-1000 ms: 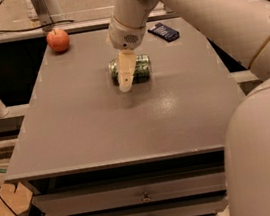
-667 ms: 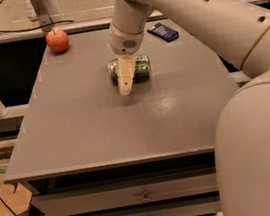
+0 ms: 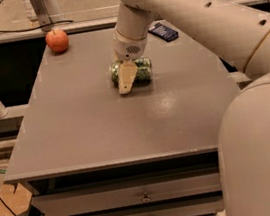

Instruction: Place green can upright

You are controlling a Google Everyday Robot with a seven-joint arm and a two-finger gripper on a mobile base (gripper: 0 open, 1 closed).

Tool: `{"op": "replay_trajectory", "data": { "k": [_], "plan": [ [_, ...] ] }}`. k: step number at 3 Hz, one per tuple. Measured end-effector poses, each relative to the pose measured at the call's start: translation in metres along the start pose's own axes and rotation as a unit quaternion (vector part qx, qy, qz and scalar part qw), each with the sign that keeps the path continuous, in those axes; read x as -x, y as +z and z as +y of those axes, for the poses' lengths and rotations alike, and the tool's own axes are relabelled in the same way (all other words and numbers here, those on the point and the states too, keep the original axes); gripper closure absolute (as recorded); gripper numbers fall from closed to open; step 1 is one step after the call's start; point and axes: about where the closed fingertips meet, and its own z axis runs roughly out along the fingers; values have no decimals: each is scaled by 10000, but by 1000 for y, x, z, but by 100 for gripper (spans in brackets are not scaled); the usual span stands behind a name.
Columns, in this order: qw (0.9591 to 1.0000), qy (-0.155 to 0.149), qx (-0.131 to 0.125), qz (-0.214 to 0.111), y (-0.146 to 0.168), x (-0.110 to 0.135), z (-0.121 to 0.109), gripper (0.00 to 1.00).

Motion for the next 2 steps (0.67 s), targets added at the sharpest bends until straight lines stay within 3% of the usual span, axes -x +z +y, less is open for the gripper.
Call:
{"op": "replay_trajectory", "data": {
  "k": [1, 2],
  "plan": [
    [9999, -6, -136, -72, -14, 1, 7, 62],
    [9982, -100, -403, -430, -43, 10, 17, 86]
  ]
}}
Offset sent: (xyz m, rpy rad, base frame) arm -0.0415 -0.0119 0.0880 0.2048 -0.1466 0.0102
